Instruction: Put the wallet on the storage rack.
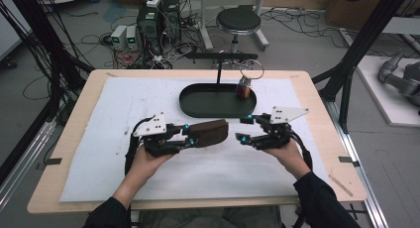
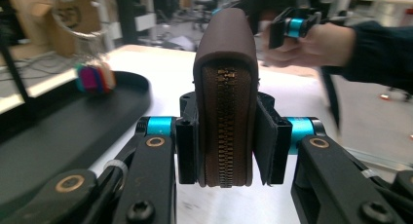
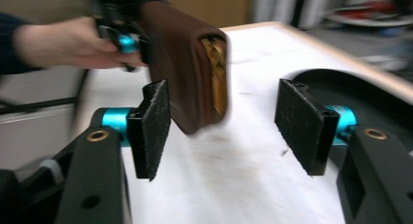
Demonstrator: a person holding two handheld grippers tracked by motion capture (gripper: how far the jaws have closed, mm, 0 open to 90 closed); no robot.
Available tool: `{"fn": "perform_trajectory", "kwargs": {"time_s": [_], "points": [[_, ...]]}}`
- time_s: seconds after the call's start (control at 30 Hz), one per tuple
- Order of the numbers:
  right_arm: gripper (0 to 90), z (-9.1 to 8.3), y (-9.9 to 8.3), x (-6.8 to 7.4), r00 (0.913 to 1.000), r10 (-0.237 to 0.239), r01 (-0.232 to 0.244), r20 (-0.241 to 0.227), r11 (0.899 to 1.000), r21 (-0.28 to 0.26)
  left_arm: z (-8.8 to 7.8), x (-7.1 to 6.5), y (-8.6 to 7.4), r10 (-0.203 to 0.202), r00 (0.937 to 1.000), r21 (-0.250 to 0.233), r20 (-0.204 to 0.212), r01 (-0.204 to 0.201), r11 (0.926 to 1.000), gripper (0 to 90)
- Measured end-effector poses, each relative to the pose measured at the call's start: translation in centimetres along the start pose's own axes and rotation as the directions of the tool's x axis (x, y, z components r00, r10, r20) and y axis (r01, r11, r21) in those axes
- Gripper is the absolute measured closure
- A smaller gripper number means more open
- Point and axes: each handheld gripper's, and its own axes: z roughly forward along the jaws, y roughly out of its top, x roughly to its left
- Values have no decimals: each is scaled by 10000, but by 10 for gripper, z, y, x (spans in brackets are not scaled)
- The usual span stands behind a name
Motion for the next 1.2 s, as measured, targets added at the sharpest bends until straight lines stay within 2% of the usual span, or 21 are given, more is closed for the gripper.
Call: {"fn": "perform_trajectory", "kwargs": {"time_s": [0.03,0.1,0.17,0.23,0.27,0.33,0.4,0.53,0.7,0.83,0.93,1.0,1.2], "points": [[373,-9,-1,-2,9979,-17,20,650,10000,-54,2,2,2,3,9999,-27,-147,-3,10000,663],[369,-22,-3,-4,9907,91,-60,1359,9997,-230,5,6,6,109,9992,-51,-388,-111,9999,663],[368,-35,-9,-7,9728,252,-178,2303,9993,-339,11,11,10,136,9983,14,-567,-136,9999,664],[367,-43,-14,-10,9559,402,-276,2908,9985,-473,16,15,14,192,9969,55,-760,-189,9998,664],[366,-47,-16,-11,9444,531,-374,3245,9978,-543,19,17,15,159,9962,18,-861,-158,9999,664],[362,-54,-19,-15,9294,769,-572,3610,9962,-650,24,22,17,132,9948,54,-1007,-127,9999,664],[362,-60,-21,-17,9088,816,-572,4091,9958,-715,29,27,18,70,9930,66,-1178,-63,10000,665],[362,-68,-28,-23,8804,1116,-731,4608,9922,-1006,37,38,21,46,9880,116,-1542,-29,9999,666],[362,-72,-32,-28,8596,1287,-857,4944,9904,-1089,44,51,20,-50,9814,126,-1921,76,9999,668],[362,-73,-34,-30,8552,1281,-846,5023,9905,-1085,48,61,18,120,9746,109,-2234,-98,9999,668],[362,-72,-35,-31,8557,1234,-837,5026,9914,-1009,53,69,15,211,9706,-3,-2397,-218,9998,668],[362,-72,-35,-30,8572,1230,-844,5000,9915,-992,58,75,14,60,9724,126,-2332,-32,9999,668],[362,-71,-36,-31,8592,1187,-837,4977,9922,-922,73,86,3,219,9620,56,-2720,-212,9998,667]]}}
